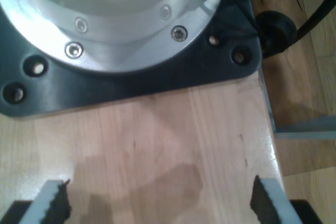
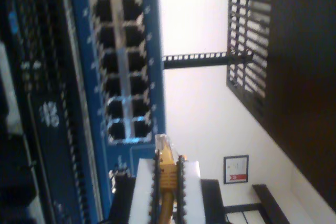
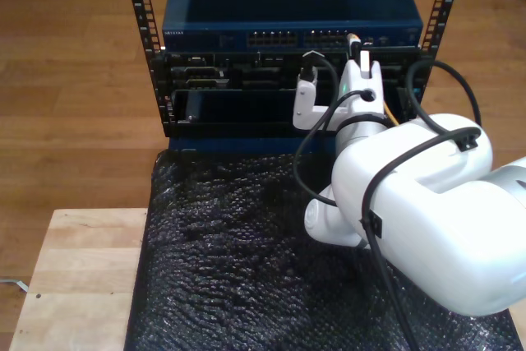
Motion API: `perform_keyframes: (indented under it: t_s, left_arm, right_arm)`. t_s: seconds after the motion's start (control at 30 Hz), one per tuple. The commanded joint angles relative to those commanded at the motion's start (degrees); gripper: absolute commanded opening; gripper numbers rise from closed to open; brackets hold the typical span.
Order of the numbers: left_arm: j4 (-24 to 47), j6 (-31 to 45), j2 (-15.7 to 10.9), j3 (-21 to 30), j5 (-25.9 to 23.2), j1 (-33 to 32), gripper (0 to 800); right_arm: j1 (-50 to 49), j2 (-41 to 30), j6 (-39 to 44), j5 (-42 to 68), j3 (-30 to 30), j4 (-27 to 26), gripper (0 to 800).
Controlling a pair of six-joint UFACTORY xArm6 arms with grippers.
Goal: Grab the cable and plug it in
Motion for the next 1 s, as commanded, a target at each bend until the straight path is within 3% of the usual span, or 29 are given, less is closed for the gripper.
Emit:
perform_keyframes:
  t_s: [1.0]
  left_arm:
    - [0.00, 0.00, 0.00, 0.00, 0.00, 0.00, 800]
  right_arm:
    - [-0.97, 1.14, 0.09, 0.44, -1.67, -0.53, 0]
